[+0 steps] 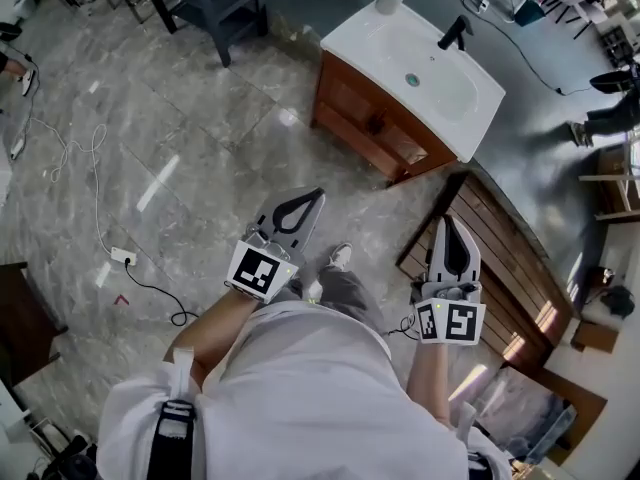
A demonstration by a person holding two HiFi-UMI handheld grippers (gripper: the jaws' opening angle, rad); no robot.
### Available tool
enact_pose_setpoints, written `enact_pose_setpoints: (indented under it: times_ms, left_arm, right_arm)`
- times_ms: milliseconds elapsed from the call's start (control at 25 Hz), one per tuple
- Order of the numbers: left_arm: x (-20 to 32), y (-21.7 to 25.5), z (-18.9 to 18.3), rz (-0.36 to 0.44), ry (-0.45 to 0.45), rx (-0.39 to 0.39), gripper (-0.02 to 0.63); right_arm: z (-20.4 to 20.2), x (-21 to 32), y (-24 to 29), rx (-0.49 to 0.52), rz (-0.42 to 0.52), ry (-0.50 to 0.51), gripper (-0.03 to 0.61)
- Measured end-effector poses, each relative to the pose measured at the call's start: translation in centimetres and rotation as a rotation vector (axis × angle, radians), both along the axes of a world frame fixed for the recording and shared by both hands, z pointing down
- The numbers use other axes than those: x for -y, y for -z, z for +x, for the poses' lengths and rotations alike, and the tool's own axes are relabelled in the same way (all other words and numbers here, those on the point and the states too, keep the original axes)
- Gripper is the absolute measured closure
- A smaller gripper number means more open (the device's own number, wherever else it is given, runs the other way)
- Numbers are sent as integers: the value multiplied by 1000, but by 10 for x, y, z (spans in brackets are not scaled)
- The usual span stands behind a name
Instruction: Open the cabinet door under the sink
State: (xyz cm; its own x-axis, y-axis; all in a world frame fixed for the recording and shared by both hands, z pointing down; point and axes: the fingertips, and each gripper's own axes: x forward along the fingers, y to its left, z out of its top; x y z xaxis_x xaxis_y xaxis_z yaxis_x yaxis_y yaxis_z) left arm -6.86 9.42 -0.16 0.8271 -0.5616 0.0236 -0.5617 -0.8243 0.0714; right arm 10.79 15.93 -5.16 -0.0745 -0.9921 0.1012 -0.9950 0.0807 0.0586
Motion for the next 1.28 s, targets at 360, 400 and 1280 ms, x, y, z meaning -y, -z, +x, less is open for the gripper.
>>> enact_pose_setpoints:
  times_ms: [360,400,1280]
  left_arm:
    - [45,16,63,27,119,12,597]
    - [50,15,66,25,132,15,597]
    - [169,-155,141,-83,109,88,595]
  right_arm:
    - [70,75,-3,33,23,98,546]
    - [74,82,-7,36,15,110,546]
    - [103,196,-177,57,-131,195,546]
